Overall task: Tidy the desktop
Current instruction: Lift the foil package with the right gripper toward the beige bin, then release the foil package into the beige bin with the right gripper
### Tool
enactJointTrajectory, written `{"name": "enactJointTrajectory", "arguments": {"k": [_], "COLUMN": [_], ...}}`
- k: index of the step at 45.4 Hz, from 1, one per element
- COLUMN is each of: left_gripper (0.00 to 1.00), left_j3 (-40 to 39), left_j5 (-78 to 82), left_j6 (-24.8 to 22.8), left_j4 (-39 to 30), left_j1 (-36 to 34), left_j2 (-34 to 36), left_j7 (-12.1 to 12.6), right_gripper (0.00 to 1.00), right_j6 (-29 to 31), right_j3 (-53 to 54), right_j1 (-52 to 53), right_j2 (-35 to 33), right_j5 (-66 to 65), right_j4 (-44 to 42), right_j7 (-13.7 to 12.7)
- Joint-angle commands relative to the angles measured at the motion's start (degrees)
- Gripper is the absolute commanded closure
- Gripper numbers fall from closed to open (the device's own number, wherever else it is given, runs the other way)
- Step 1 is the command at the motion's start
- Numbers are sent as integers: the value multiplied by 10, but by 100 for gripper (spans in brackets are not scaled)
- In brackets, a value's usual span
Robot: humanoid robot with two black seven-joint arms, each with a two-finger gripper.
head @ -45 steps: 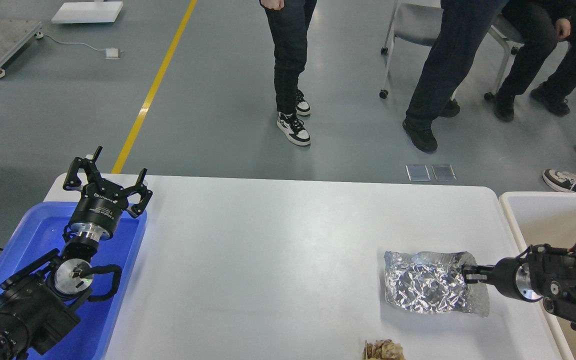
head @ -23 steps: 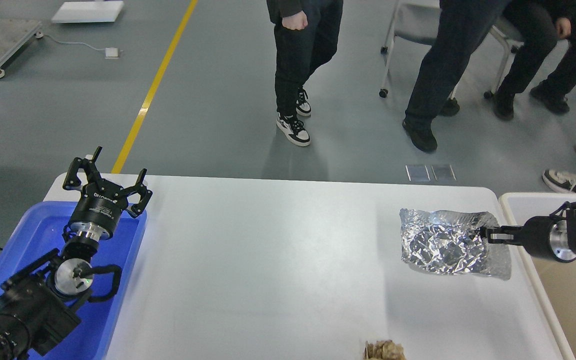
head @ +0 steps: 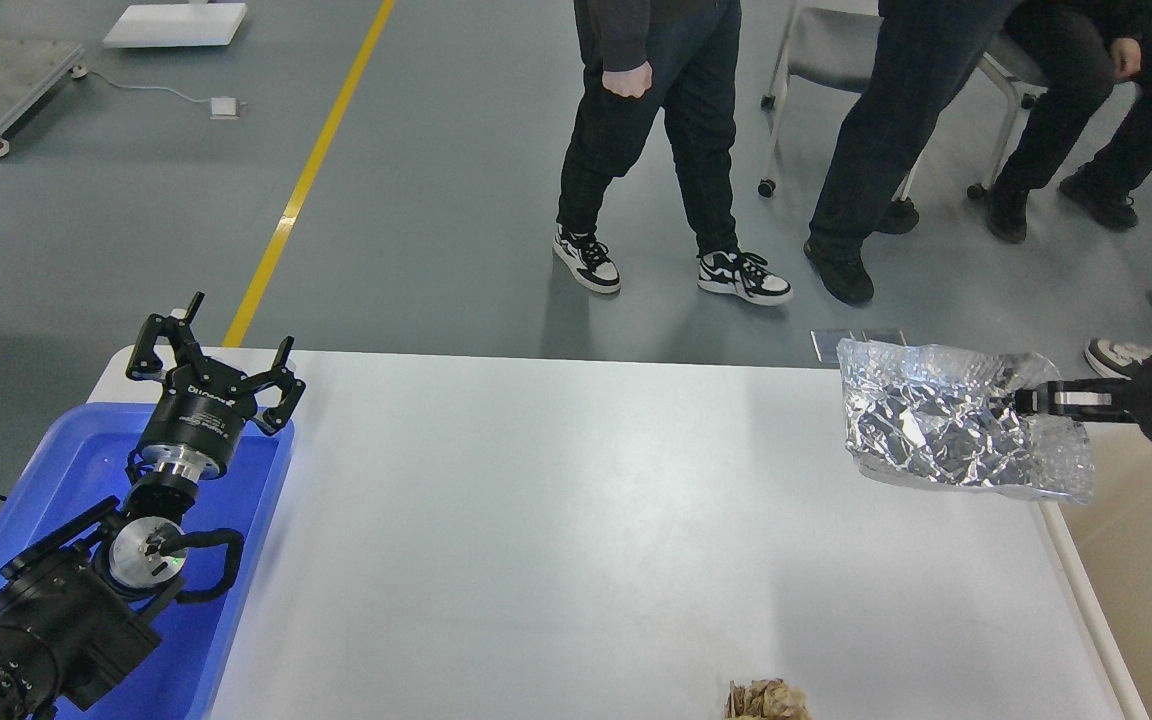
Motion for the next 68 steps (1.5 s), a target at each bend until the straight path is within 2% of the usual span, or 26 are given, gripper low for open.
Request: {"name": "enactJointTrajectory", "arguments": {"k": [1, 7, 14, 21, 33, 42, 51, 55, 65, 68], "left_gripper": [0, 0, 0, 0, 0, 0, 0, 0, 0, 0], "left_j3": [0, 0, 0, 0, 0, 0, 0, 0, 0, 0], "left_j5": [0, 0, 0, 0, 0, 0, 0, 0, 0, 0], "left_j6": [1, 0, 0, 0, 0, 0, 0, 0, 0, 0], "left_j4": [0, 0, 0, 0, 0, 0, 0, 0, 0, 0], "left_j1": [0, 0, 0, 0, 0, 0, 0, 0, 0, 0], "left_j2": [0, 0, 0, 0, 0, 0, 0, 0, 0, 0], "left_j7": [0, 0, 0, 0, 0, 0, 0, 0, 0, 0], "right_gripper": [100, 100, 100, 100, 100, 100, 100, 100, 100, 100], "right_j6": [25, 25, 17, -10, -57, -54, -59, -63, -124, -148], "right_j3": [-1, -12, -1, 2, 3, 3, 5, 24, 155, 200], "right_j1": [28, 15, -39, -103, -250, -352, -400, -410, -427, -431], "right_j2": [-35, -35, -24, 9, 103, 197, 237, 252, 288, 292], "right_j5": [-3, -5, -1, 17, 190, 364, 493, 562, 606, 606], "right_j4": [8, -60, -180, -296, -495, -630, -658, -664, -695, -695], "right_j7": [-2, 4, 7, 29, 31, 17, -37, -76, -168, -186]}}
